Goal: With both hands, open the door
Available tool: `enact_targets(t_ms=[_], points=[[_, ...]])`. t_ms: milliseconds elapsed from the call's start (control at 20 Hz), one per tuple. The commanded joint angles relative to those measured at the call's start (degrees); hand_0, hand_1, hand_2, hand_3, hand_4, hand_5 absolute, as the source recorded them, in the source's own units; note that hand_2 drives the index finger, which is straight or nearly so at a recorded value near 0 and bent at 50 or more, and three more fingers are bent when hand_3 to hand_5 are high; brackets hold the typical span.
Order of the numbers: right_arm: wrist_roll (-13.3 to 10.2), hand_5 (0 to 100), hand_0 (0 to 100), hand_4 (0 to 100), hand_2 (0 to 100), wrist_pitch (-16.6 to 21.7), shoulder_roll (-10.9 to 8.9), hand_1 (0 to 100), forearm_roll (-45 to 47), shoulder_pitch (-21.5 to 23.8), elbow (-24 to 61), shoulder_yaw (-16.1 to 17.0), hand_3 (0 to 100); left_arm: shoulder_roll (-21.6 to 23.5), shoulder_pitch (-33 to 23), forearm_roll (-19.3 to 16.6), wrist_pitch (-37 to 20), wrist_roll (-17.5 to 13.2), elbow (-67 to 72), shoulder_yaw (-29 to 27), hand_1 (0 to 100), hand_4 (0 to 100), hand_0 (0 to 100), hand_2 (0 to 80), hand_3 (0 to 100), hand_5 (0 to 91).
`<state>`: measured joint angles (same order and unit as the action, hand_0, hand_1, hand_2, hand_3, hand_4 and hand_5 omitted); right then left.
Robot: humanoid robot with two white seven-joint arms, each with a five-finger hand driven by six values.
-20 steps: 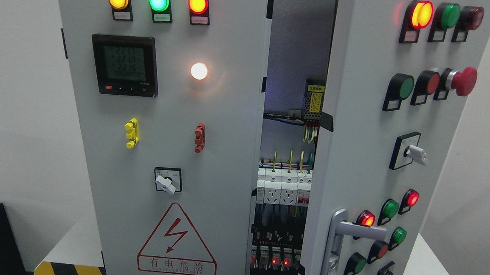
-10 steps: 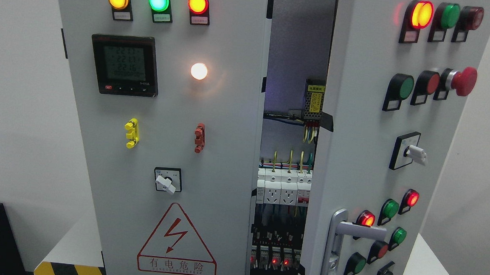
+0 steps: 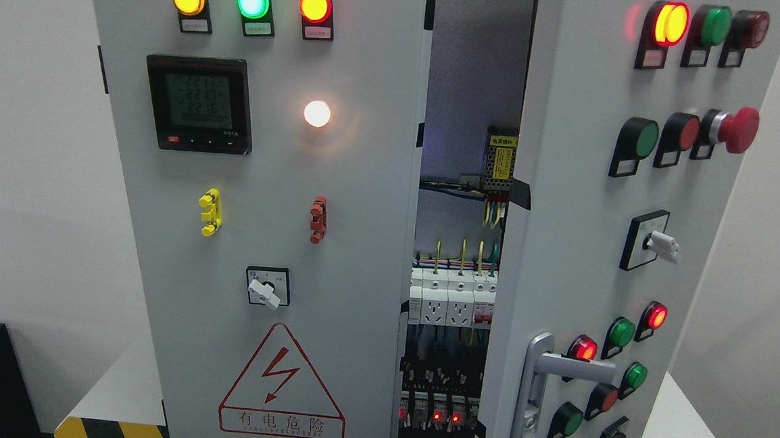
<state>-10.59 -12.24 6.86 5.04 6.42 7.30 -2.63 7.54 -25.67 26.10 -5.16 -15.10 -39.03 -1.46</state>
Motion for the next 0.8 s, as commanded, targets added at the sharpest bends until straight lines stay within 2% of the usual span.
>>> enact_targets(t_ms=[0, 100, 200, 350, 400, 601, 701, 751], points=[[0.05, 0, 0, 0, 0, 0.02, 0.0, 0, -0.03, 0.0, -0.01, -0.01, 0, 35.58, -20.01, 32.72, -2.65, -3.43, -54.11, -13.62, 21, 0, 84, 0.0, 0, 0.0], [0.05, 0, 0, 0, 0, 0.02, 0.0, 0, 0.06, 0.0, -0.01, -0.01, 0, 41.57, -24.85, 40.66, -7.9, -9.04, -55.53, -20.05, 21, 0, 84, 0.0, 0, 0.0], [0.05, 0, 0, 0, 0, 0.02, 0.0, 0, -0.03, 0.0, -0.01, -0.01, 0, 47.19, -29.33, 46.81, -13.54, -15.46, -56.33, -25.06, 21, 0, 84, 0.0, 0, 0.0], [-0.04, 0, 0, 0, 0, 0.02, 0.0, 0, -0.03, 0.0, -0.01, -0.01, 0, 55.63, -30.76, 57.36, -14.0, -23.03, -55.89, -30.26, 21, 0, 84, 0.0, 0, 0.0], [0.05, 0, 0, 0, 0, 0.02, 0.0, 0, -0.03, 0.0, -0.01, -0.01, 0, 57.66, -30.76, 58.78, -14.0, -24.96, -55.89, -31.14, 21, 0, 84, 0.0, 0, 0.0], [0.05, 0, 0, 0, 0, 0.02, 0.0, 0, 0.06, 0.0, -0.01, -0.01, 0, 61.44, -29.54, 59.06, -14.0, -32.53, -56.42, -33.7, 21, 0, 84, 0.0, 0, 0.0], [0.05, 0, 0, 0, 0, 0.02, 0.0, 0, -0.03, 0.0, -0.01, -0.01, 0, 66.27, -27.25, 59.59, -14.0, -34.56, -56.68, -33.0, 21, 0, 84, 0.0, 0, 0.0], [0.05, 0, 0, 0, 0, 0.02, 0.0, 0, -0.03, 0.0, -0.01, -0.01, 0, 67.6, -26.46, 59.85, -14.0, -34.65, -56.94, -33.0, 21, 0, 84, 0.0, 0, 0.0]])
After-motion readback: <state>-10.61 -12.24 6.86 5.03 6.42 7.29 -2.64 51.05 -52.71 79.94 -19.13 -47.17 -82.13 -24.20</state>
